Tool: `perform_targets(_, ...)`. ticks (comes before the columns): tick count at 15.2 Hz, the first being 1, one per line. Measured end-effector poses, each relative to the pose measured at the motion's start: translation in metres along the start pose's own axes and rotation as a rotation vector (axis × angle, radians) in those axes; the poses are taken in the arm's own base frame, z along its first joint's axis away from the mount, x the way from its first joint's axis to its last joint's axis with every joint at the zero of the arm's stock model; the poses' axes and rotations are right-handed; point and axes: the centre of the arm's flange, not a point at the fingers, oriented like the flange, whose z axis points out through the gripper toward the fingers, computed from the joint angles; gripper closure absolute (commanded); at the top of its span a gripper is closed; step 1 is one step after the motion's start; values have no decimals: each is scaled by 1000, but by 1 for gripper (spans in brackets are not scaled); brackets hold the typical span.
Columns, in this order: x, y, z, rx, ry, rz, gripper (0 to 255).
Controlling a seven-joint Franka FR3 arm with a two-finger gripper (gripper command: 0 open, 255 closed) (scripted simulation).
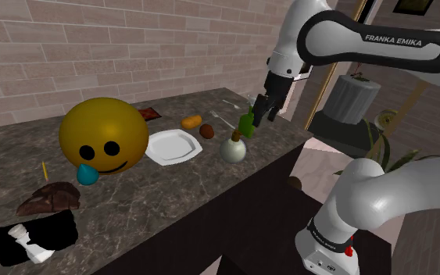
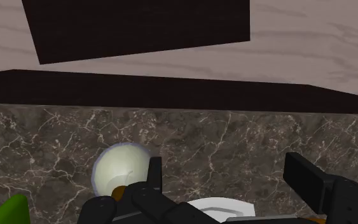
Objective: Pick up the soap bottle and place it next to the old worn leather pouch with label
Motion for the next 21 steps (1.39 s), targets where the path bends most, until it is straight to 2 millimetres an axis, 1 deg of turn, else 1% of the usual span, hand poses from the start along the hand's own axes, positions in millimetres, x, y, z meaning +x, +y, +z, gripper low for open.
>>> perform_targets(1, 0, 0, 0, 0, 0, 0, 0)
perform_targets(3, 11, 5, 10, -7, -2, 5, 0)
perform_targets(4, 21, 9, 16, -12, -4, 8, 0)
perform_targets(9, 66, 36, 53, -39, -10, 29, 0)
perform_targets(10, 75, 40, 62, -45, -11, 33, 0)
perform_targets(12, 91, 47, 73, -56, -13, 40, 0)
perform_targets(13, 102, 55, 82, -61, -15, 45, 0)
perform_targets(19, 155, 87, 130, -95, -22, 68, 0)
perform_targets(20, 161, 93, 136, -99, -23, 71, 0)
perform_targets(21, 164, 94, 142, -101, -24, 73, 0)
